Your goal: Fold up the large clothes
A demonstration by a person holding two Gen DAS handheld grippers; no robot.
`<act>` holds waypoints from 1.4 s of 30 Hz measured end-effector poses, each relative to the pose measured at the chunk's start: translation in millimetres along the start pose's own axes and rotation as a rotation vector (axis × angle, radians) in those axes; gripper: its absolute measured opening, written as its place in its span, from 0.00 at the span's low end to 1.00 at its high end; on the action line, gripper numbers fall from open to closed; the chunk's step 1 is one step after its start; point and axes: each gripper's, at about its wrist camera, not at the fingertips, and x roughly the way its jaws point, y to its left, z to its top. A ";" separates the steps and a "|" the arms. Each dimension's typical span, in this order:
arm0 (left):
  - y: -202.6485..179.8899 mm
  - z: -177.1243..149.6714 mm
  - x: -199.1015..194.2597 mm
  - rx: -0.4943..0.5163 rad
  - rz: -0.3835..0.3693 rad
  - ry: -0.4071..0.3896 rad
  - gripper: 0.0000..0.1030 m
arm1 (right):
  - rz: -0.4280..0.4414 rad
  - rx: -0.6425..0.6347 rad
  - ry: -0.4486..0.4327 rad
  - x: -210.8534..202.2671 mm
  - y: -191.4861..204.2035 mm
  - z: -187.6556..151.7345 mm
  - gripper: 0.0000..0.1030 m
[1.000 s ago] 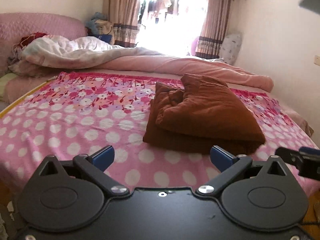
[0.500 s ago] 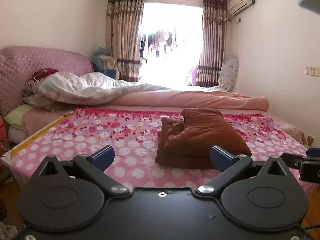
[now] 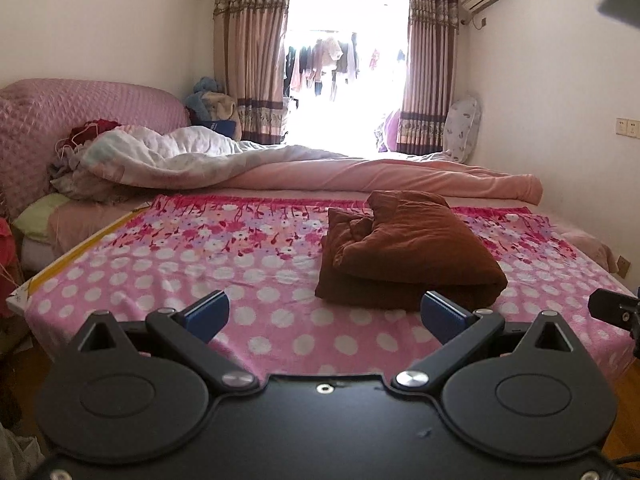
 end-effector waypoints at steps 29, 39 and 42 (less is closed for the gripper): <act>-5.5 -3.8 0.4 0.028 0.002 -0.003 1.00 | -0.010 0.016 -0.014 -6.9 1.8 -1.5 0.99; -4.6 -5.2 0.5 0.036 -0.001 -0.002 1.00 | -0.011 0.017 -0.014 -7.7 1.6 -1.0 0.99; -4.2 -5.4 0.6 0.036 0.000 -0.003 1.00 | -0.011 0.017 -0.015 -8.0 0.8 -0.6 0.99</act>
